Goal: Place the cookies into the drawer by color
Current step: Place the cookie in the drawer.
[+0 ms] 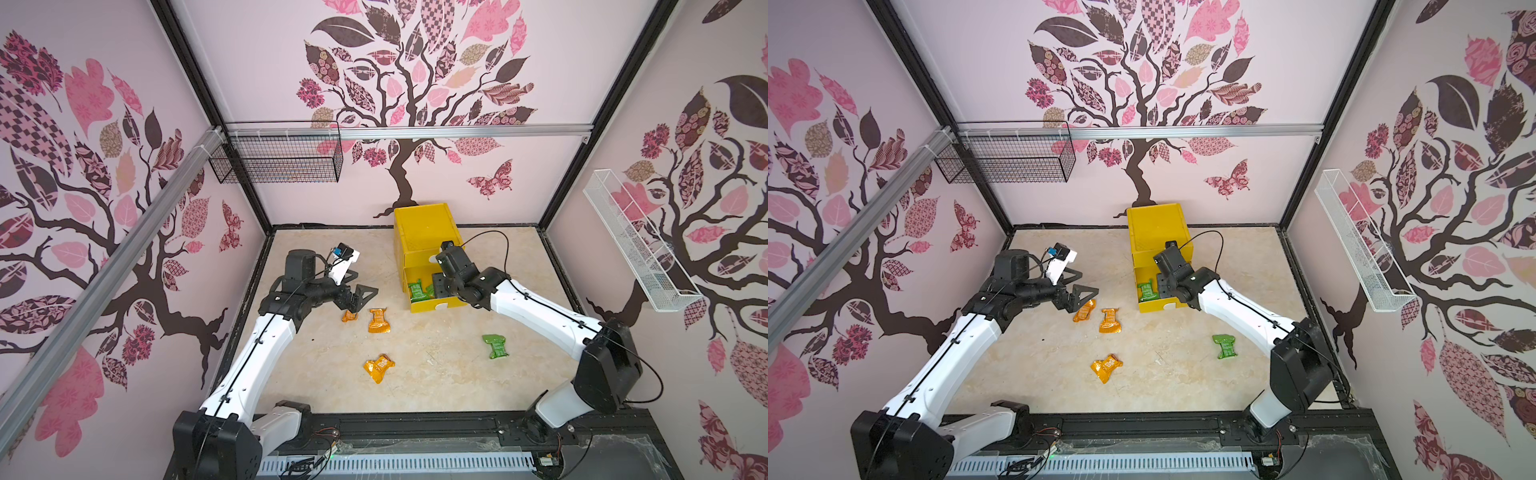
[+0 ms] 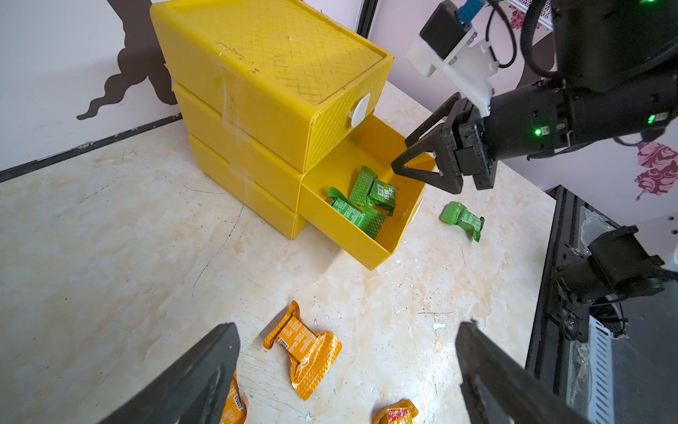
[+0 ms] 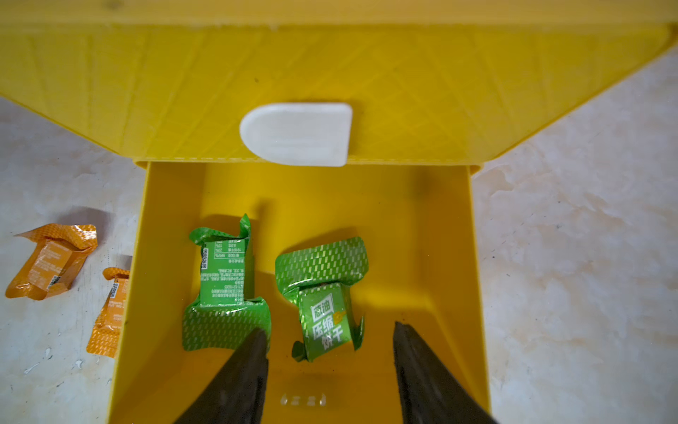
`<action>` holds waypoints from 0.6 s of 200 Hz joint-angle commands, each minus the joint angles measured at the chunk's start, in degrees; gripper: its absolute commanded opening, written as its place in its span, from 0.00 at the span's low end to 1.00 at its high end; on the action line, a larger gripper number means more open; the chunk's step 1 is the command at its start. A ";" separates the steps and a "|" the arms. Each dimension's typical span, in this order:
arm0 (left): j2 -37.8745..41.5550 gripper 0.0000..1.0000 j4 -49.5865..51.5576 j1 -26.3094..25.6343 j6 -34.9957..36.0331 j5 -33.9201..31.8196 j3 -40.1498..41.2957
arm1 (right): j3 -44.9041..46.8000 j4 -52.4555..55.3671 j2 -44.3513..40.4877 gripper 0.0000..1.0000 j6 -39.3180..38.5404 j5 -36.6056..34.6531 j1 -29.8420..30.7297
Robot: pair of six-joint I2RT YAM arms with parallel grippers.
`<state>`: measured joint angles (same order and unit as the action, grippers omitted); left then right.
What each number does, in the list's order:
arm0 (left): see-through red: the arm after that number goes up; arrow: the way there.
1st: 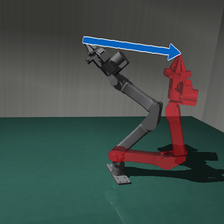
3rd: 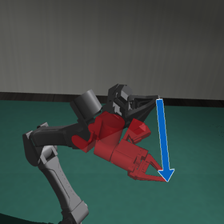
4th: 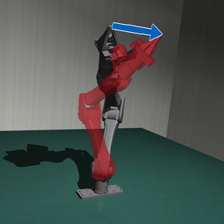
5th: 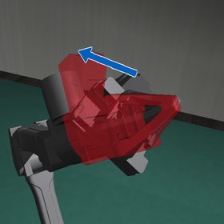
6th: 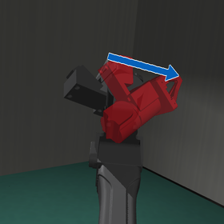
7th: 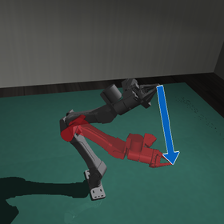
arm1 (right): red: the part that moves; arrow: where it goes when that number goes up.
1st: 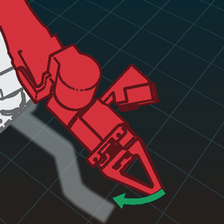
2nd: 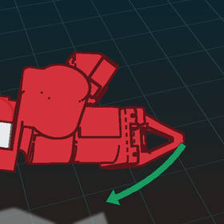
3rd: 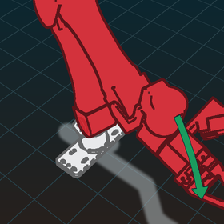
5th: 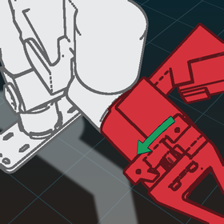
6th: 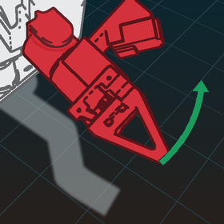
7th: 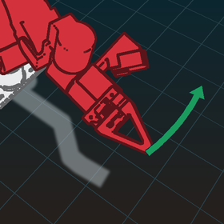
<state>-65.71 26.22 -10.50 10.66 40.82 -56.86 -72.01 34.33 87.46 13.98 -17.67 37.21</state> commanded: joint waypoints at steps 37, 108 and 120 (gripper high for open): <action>0.69 0.97 -1.03 -0.17 0.01 0.76 0.23 | 4.44 2.88 -10.17 0.71 -0.32 -4.71 -0.56; 0.76 0.97 -0.35 0.02 0.14 0.89 -0.12 | 10.83 8.06 -20.39 0.98 0.58 -7.35 -1.12; 0.61 0.97 -1.02 0.09 0.33 0.49 0.47 | 12.06 8.92 -21.85 0.99 0.35 -7.29 -1.24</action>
<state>-65.71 26.20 -10.55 10.55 40.97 -56.86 -61.19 40.23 69.60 14.17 -23.38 36.47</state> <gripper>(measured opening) 0.974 0.985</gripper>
